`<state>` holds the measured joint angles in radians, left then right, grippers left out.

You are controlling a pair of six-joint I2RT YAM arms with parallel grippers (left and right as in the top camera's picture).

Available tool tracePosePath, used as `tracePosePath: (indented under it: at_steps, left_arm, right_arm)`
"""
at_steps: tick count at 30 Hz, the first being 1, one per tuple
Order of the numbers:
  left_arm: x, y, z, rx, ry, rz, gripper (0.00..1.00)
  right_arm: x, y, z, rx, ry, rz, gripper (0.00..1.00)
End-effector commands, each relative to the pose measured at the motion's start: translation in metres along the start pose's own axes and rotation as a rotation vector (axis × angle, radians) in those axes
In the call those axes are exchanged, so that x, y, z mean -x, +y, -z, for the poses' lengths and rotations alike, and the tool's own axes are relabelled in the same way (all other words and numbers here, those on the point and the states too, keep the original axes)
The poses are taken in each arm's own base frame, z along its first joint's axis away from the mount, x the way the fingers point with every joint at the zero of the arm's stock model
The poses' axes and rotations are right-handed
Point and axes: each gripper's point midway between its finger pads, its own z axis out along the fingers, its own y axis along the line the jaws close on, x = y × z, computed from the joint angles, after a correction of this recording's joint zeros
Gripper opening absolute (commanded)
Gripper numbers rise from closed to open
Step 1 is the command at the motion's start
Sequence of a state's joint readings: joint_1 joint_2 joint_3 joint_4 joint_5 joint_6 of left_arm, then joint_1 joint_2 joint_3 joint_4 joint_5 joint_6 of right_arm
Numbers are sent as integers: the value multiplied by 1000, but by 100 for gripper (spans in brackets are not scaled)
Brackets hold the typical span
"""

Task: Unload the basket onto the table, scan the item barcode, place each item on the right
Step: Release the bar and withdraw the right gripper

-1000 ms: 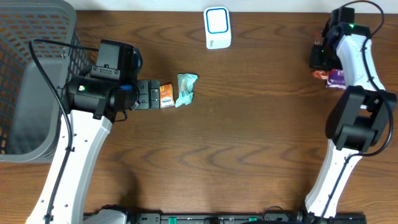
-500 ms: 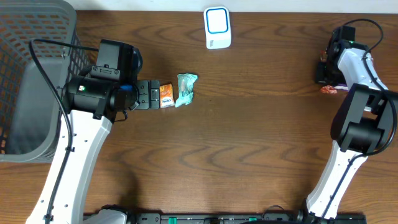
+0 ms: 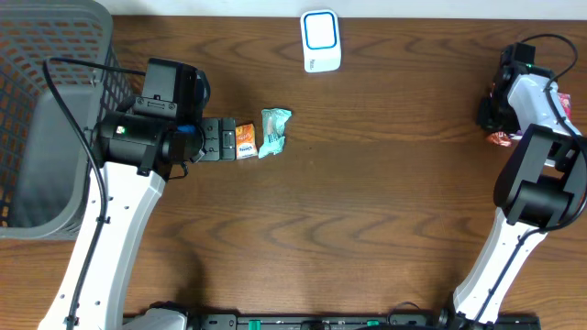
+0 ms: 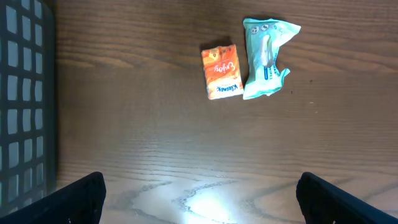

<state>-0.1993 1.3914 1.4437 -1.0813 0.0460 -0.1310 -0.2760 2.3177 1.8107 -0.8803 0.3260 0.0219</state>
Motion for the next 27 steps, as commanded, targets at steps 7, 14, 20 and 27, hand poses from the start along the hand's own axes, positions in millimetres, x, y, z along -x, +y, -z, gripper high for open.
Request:
tracePosePath:
  at_steps: [7, 14, 20, 27]
  left_arm:
    - [-1, 1, 1, 9, -1, 1, 98]
    - [-1, 1, 1, 9, -1, 1, 98]
    - [-1, 1, 1, 9, -1, 1, 98]
    - [-1, 1, 1, 9, -1, 1, 98]
  right_arm:
    - [31, 10, 103, 168, -208, -90, 44]
    - [17, 54, 186, 492, -266, -28, 85]
    - [-20, 121, 227, 839, -158, 73, 89]
    - [-66, 188, 232, 919, -56, 220, 97]
